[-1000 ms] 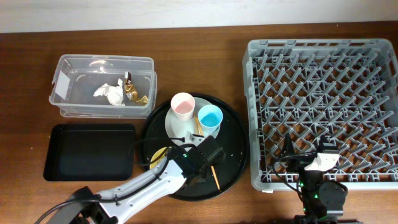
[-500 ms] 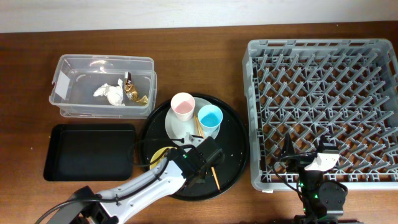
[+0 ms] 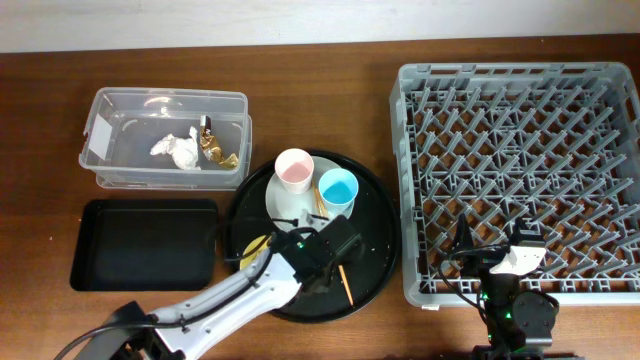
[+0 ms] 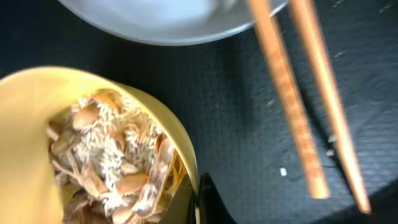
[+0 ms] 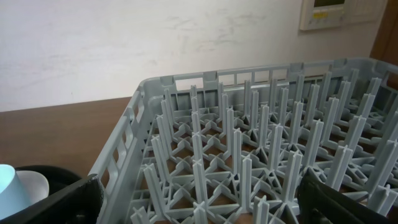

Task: Sort waste into correct bins and load items into the dishwasher rack
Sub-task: 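Tip the yellow bowl over the black tray to dump the food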

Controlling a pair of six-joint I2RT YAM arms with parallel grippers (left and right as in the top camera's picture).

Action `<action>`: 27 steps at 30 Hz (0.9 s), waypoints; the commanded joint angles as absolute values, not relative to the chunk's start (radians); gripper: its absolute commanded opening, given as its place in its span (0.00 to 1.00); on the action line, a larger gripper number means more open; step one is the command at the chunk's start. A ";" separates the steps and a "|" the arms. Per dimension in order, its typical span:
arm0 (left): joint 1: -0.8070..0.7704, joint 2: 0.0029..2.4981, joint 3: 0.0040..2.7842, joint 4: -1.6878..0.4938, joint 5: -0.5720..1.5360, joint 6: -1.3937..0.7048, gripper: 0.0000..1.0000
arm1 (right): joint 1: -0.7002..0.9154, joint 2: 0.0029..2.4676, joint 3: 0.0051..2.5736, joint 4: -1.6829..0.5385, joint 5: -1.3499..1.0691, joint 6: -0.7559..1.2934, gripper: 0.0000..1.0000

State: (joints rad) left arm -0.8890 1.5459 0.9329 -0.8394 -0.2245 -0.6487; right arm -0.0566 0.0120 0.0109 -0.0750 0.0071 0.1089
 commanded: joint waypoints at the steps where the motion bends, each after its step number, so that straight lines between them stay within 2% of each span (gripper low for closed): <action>1: -0.888 1.531 1.018 -0.907 -0.259 -0.608 0.00 | -0.060 0.006 0.006 -0.080 0.012 0.113 0.98; 5: -0.844 1.531 1.109 -1.026 -0.284 -0.543 0.01 | -0.060 0.006 0.006 -0.080 0.012 0.113 0.98; 7: -0.760 1.531 1.192 -1.113 -0.273 -0.505 0.00 | -0.060 0.006 0.006 -0.080 0.012 0.113 0.98; 10: -0.659 1.500 1.246 -1.120 -0.215 -0.408 0.00 | -0.060 0.006 0.006 -0.080 0.012 0.113 0.98; 18: -0.154 1.205 1.248 -1.090 0.071 -0.244 0.00 | -0.060 0.006 0.006 -0.080 0.012 0.113 0.98; 23: 0.111 1.187 1.244 -1.065 0.180 -0.229 0.00 | -0.060 0.006 0.006 -0.080 0.012 0.113 0.98; 27: 0.295 1.187 1.217 -1.054 0.340 -0.139 0.00 | -0.060 0.006 0.006 -0.080 0.012 0.113 0.98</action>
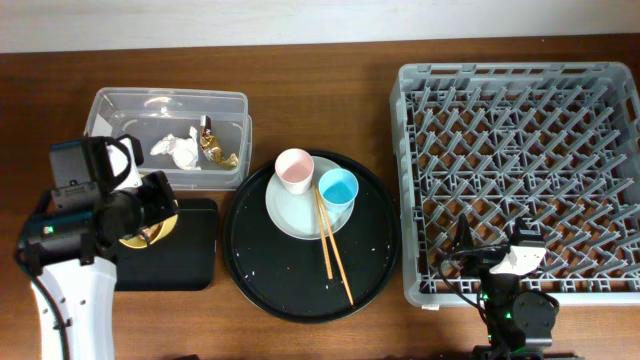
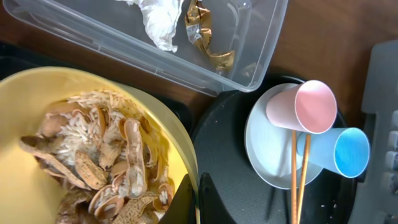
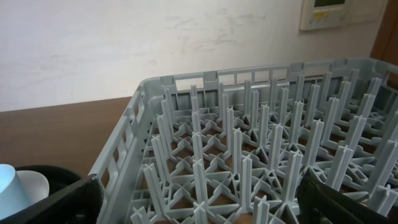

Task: Sort waste into correct bins and load items into the dishwasher rack
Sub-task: 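Tip the yellow bowl over the black tray to dump the food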

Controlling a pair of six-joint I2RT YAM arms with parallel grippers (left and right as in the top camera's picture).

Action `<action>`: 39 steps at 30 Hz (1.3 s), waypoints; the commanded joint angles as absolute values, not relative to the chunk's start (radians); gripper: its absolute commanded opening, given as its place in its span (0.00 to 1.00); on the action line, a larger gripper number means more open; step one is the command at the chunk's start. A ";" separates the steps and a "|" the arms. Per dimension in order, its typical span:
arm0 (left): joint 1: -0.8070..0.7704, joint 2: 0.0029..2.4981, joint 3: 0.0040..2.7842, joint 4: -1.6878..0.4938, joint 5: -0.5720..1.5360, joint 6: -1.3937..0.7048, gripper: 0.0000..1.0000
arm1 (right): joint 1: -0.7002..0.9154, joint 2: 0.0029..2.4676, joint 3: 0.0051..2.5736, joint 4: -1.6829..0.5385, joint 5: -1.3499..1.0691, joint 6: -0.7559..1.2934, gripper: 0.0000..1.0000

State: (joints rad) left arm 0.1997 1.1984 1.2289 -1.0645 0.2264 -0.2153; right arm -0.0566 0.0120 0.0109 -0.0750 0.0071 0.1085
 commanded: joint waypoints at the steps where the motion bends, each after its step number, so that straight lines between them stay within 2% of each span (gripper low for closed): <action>1: 0.335 1.187 1.197 -1.047 0.379 -0.118 0.00 | -0.060 0.006 0.006 -0.080 0.012 0.113 0.98; 3: 0.442 1.187 1.121 -0.995 0.530 -0.064 0.00 | -0.060 0.006 0.006 -0.080 0.012 0.113 0.98; 6: 0.635 1.187 1.008 -0.922 0.869 0.006 0.00 | -0.060 0.006 0.006 -0.080 0.012 0.113 0.98; 9: 0.839 1.187 0.909 -0.911 1.035 0.129 0.00 | -0.060 0.006 0.006 -0.080 0.012 0.113 0.98; 12: 0.962 1.219 0.815 -0.818 1.174 0.144 0.00 | -0.060 0.006 0.006 -0.080 0.012 0.113 0.98; 13: 0.991 1.258 0.783 -0.797 1.261 0.213 0.00 | -0.060 0.006 0.006 -0.080 0.012 0.113 0.98; 18: 0.996 1.467 0.778 -0.785 1.360 0.265 0.00 | -0.060 0.006 0.006 -0.080 0.012 0.113 0.98; 20: 0.996 1.564 0.778 -0.785 1.504 0.290 0.00 | -0.060 0.006 0.006 -0.080 0.012 0.113 0.98; 21: 0.996 1.586 0.778 -0.784 1.512 0.291 0.00 | -0.060 0.006 0.006 -0.080 0.012 0.113 0.98; 30: 0.996 1.595 0.776 -0.827 1.514 0.311 0.00 | -0.060 0.006 0.006 -0.080 0.012 0.113 0.98; 38: 0.989 1.595 0.776 -0.922 1.532 0.434 0.00 | -0.060 0.006 0.006 -0.080 0.012 0.113 0.98; 39: 0.991 1.595 0.776 -0.845 1.538 0.445 0.00 | -0.060 0.006 0.006 -0.080 0.012 0.113 0.98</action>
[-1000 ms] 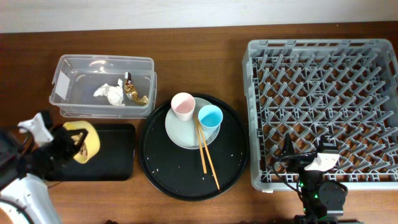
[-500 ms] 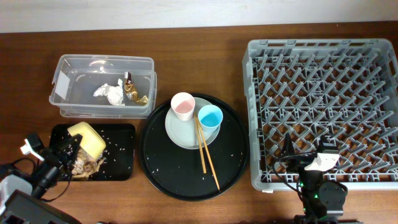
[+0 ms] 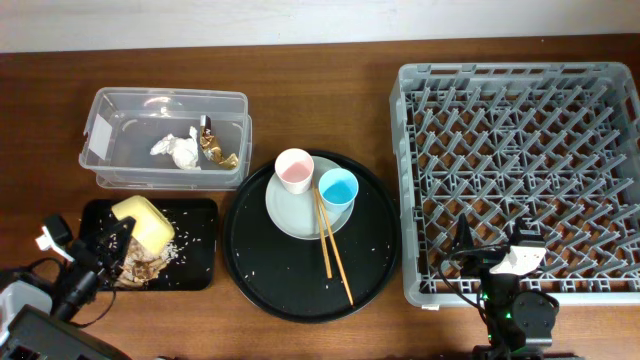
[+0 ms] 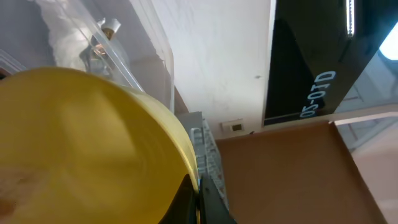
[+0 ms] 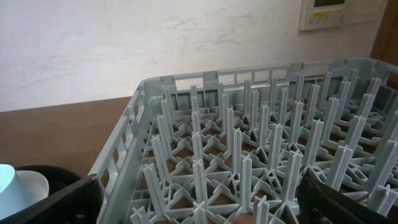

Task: Sort waste into correct bins and load items into the dishwasher rack
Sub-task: 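Tip the yellow bowl over the black tray to dump the food, then set the empty yellow bowl back on the round tray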

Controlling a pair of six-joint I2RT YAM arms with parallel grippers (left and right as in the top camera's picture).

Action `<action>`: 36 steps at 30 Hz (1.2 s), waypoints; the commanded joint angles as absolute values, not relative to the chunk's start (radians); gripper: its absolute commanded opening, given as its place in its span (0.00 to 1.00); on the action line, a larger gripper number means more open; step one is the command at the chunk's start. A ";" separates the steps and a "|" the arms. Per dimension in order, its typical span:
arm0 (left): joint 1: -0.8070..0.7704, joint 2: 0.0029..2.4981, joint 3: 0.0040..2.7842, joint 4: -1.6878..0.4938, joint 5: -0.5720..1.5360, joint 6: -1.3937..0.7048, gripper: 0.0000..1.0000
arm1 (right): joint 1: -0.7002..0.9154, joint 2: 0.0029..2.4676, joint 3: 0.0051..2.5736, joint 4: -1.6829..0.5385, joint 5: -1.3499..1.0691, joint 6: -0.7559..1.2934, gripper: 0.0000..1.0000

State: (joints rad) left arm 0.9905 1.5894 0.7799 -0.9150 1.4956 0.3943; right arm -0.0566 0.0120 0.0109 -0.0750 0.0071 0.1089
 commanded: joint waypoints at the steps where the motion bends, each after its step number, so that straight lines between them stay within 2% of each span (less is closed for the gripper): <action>1: 0.991 1.595 0.776 -0.830 1.548 0.379 0.00 | -0.060 0.006 0.006 -0.080 0.012 0.113 0.98; 11: 0.988 1.595 0.776 -0.854 1.574 0.322 0.01 | -0.060 0.006 0.006 -0.080 0.012 0.113 0.98; 14: 0.991 1.595 0.798 -0.853 1.574 0.098 0.01 | -0.060 0.006 0.006 -0.080 0.012 0.113 0.98; 16: 0.976 1.568 0.838 -0.860 1.574 0.098 0.00 | -0.060 0.006 0.006 -0.080 0.012 0.113 0.98; 19: 0.875 1.402 0.956 -0.919 1.414 0.043 0.01 | -0.060 0.006 0.006 -0.080 0.012 0.113 0.98; 22: 0.639 1.198 1.036 -0.905 1.006 -0.117 0.00 | -0.060 0.006 0.006 -0.080 0.012 0.113 0.98; 24: 0.387 1.110 1.035 -0.918 0.691 -0.197 0.01 | -0.060 0.006 0.006 -0.080 0.012 0.113 0.98; 26: 0.225 1.102 1.035 -0.950 0.587 -0.217 0.01 | -0.060 0.006 0.006 -0.080 0.012 0.113 0.98; 28: -0.012 1.127 1.026 -0.975 0.353 -0.300 0.01 | -0.060 0.006 0.006 -0.080 0.012 0.113 0.98; 31: -0.239 1.182 1.013 -0.954 0.265 -0.380 0.01 | -0.060 0.006 0.006 -0.080 0.012 0.113 0.98; 36: -0.442 1.374 1.013 -0.872 0.201 -0.420 0.00 | -0.060 0.006 0.006 -0.080 0.012 0.113 0.98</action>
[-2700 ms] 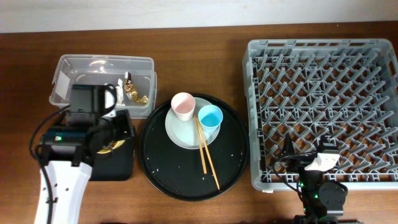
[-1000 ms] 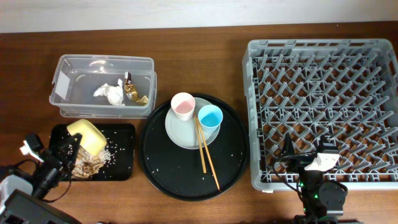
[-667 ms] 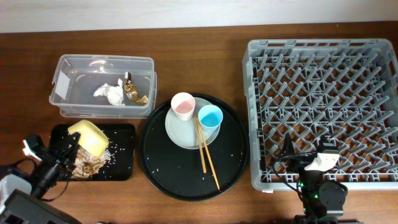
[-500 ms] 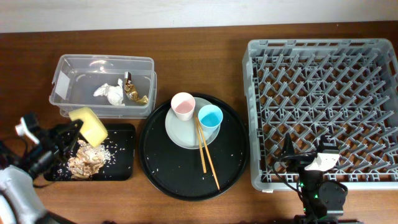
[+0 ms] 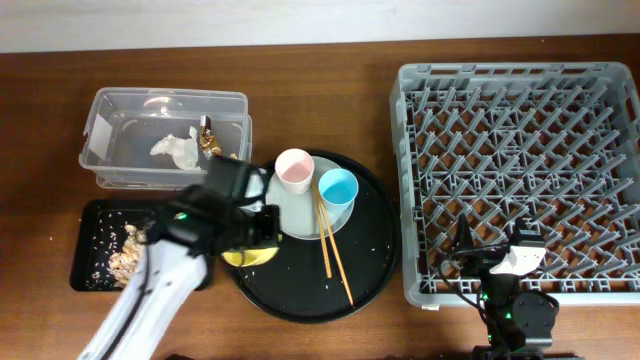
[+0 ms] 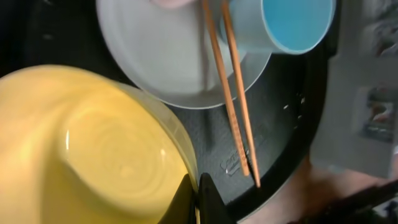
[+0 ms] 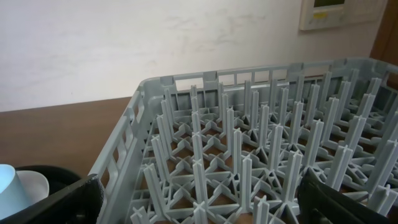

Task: Sort waste into correct bins and load items into the dishwasher rack
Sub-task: 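Set the empty yellow bowl back on the round tray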

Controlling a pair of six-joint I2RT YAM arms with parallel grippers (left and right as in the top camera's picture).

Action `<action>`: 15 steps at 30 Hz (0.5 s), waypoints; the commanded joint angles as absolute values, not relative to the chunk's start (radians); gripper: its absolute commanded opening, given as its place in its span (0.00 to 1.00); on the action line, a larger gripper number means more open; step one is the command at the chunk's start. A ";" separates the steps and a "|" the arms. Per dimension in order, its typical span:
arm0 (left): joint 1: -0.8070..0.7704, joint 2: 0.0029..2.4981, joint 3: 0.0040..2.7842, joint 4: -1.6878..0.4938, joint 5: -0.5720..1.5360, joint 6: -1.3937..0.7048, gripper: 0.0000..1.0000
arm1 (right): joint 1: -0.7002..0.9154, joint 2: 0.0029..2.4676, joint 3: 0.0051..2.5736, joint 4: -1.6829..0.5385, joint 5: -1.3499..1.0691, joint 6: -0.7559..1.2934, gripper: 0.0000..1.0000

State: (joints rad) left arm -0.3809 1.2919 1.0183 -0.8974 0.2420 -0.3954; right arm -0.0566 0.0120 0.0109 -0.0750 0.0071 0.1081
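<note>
My left gripper (image 6: 198, 188) is shut on the rim of an empty yellow bowl (image 6: 93, 155). In the overhead view the yellow bowl (image 5: 250, 256) is at the left side of the round black tray (image 5: 372, 280). On that tray a white plate (image 5: 300, 215) carries a pink cup (image 5: 293, 169), a blue cup (image 5: 338, 188) and wooden chopsticks (image 5: 329, 250). Food scraps (image 5: 122, 252) lie in the black rectangular tray (image 5: 85, 275). My right gripper (image 7: 199, 211) stands open at the near edge of the grey dishwasher rack (image 5: 520, 170).
A clear plastic bin (image 5: 165, 148) at the back left holds a crumpled tissue (image 5: 175, 148) and a gold wrapper (image 5: 213, 146). Rice grains dot the round tray. The rack's upright pegs (image 7: 242, 155) fill the right wrist view.
The yellow bowl was upturned over the black rectangular tray at the far left. Now it is held empty, open side up, over the round tray's left side. The right arm has not moved.
My left gripper held the bowl, full of rice and shells, on the round tray. Then it held it, still full, over the rectangular tray. Then the bowl was upturned there with scraps under it. Now the scraps lie in that tray and the empty bowl is back over the round tray.
</note>
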 commanded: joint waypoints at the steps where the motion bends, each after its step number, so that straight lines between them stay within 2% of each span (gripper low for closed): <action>1: -0.464 1.415 1.013 -0.857 0.200 -0.427 0.01 | -0.060 0.006 0.006 -0.080 0.012 0.113 0.98; 5: -0.496 1.541 1.013 -0.851 0.200 -0.427 0.01 | -0.060 0.006 0.006 -0.080 0.012 0.113 0.98; 12: -0.498 1.556 1.012 -0.883 0.186 -0.434 0.01 | -0.060 0.006 0.006 -0.080 0.012 0.113 0.98; 13: -0.498 1.556 1.012 -0.883 0.186 -0.434 0.11 | -0.060 0.006 0.006 -0.080 0.012 0.113 0.98; 15: -0.498 1.556 1.012 -0.884 0.186 -0.433 0.22 | -0.060 0.006 0.006 -0.080 0.012 0.113 0.98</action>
